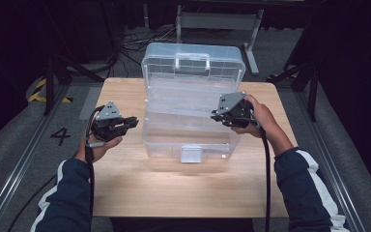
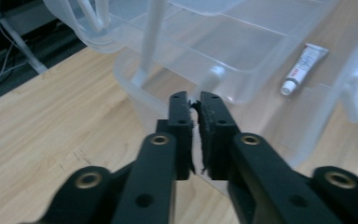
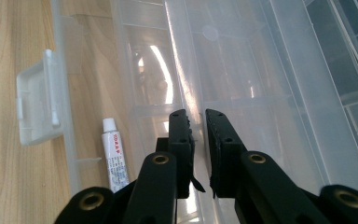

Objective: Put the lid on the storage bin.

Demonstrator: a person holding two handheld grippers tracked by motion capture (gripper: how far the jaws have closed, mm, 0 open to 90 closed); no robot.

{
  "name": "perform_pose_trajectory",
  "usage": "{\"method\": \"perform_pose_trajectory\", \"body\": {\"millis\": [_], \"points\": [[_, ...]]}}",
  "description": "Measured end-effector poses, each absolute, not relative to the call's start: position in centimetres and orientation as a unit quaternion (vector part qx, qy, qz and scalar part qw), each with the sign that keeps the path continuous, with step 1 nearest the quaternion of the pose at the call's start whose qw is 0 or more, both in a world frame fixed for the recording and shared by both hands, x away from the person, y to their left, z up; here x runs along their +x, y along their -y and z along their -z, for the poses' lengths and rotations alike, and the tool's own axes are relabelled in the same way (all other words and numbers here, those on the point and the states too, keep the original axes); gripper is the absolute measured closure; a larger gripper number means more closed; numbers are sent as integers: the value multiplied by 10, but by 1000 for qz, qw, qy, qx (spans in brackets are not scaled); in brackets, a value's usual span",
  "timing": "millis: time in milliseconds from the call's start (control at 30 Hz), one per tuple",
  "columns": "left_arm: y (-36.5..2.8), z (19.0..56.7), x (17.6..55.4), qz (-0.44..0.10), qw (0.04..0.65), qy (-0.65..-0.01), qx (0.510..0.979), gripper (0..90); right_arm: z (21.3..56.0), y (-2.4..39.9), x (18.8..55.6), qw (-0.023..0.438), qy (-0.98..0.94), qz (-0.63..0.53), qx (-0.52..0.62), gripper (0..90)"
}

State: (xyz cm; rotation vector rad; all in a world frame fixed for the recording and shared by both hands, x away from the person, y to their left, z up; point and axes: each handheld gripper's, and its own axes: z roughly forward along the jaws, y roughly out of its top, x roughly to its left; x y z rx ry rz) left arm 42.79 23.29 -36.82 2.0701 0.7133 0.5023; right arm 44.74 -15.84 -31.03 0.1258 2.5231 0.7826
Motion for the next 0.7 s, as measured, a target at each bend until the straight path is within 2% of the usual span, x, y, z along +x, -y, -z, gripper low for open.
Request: {"method": "perform_pose_trajectory", "body": {"millis": [67,333,700], "points": [[-231,368,435,-208,438,-288,826,896,311,158,447,247,-925,-287,45,818],[-223,365,463,-198,482,-300,799,900,313,159,445,246,-924,-289,43,817],[-216,351,476,-202,506,-307,780,900,316,160,442,248,-922,-294,44,816]]}}
